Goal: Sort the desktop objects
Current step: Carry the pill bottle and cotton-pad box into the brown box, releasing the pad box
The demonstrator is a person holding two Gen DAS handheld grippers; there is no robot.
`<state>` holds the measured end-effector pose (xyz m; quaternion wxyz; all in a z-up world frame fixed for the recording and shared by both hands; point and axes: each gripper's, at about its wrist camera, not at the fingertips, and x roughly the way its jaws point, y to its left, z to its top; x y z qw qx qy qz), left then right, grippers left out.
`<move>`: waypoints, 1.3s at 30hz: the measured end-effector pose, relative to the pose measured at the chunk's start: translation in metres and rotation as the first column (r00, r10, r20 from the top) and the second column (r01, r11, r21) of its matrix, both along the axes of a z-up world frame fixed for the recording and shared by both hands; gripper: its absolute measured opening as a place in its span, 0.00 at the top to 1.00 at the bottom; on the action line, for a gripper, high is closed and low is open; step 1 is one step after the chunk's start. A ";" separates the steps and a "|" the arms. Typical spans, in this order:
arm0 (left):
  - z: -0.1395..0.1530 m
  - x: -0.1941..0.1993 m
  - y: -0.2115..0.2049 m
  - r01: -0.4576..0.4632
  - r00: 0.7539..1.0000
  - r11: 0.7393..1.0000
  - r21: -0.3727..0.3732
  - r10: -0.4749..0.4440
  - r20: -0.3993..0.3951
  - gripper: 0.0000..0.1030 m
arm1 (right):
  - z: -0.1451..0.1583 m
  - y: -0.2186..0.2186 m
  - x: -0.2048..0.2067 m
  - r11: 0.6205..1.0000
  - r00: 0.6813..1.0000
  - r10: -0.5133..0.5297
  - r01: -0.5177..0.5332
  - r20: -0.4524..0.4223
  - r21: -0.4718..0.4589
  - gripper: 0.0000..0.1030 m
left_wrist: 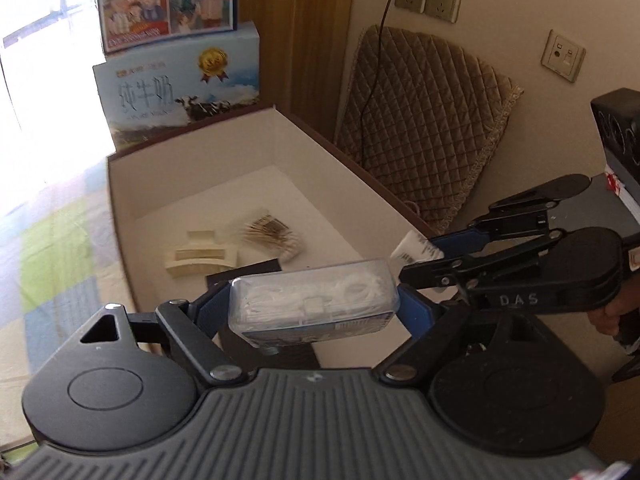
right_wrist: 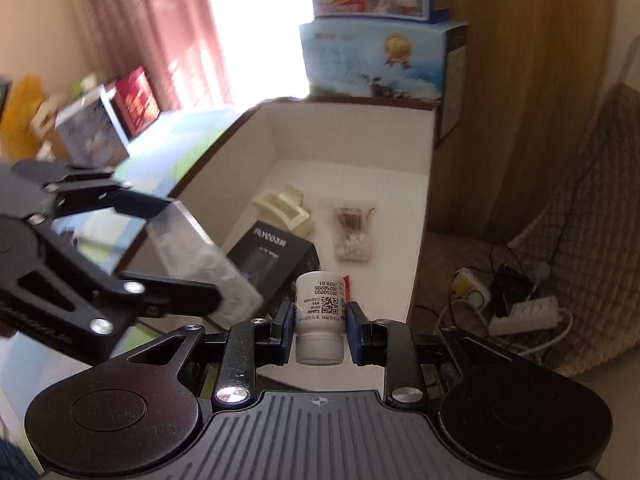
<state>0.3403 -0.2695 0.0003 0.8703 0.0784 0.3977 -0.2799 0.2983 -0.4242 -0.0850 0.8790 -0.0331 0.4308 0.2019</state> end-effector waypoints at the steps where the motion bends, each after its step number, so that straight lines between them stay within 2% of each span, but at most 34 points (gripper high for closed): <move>1: -0.004 0.005 -0.003 0.006 1.000 1.000 -0.004 -0.006 -0.018 0.18 | -0.002 0.000 0.003 1.000 1.000 0.018 -0.018 -0.007 -0.020 0.76; 8: -0.032 0.030 -0.024 0.036 0.994 0.998 0.049 -0.031 -0.104 0.18 | -0.016 0.000 0.018 0.981 0.990 0.127 -0.135 -0.064 -0.140 0.76; 14: -0.047 0.042 -0.033 0.106 0.981 0.993 0.050 -0.096 -0.167 0.18 | -0.020 0.000 0.024 0.963 0.975 0.206 -0.218 -0.088 -0.160 0.76; 21: -0.056 0.045 -0.040 0.140 0.976 0.987 0.084 -0.123 -0.179 0.18 | -0.026 0.004 0.030 0.952 0.965 0.238 -0.254 -0.107 -0.170 0.76; 28: -0.059 0.049 -0.038 0.149 0.969 0.987 0.067 -0.132 -0.210 0.17 | -0.027 0.009 0.035 0.940 0.956 0.268 -0.287 -0.122 -0.187 0.76; 32: -0.056 0.047 -0.035 0.152 0.969 0.986 0.067 -0.136 -0.206 0.12 | -0.029 0.014 0.037 0.928 0.950 0.284 -0.307 -0.133 -0.213 0.76; 39: -0.049 0.049 -0.026 0.121 0.978 0.988 0.094 -0.102 -0.181 0.12 | -0.032 0.022 0.038 0.911 0.945 0.291 -0.320 -0.147 -0.259 0.76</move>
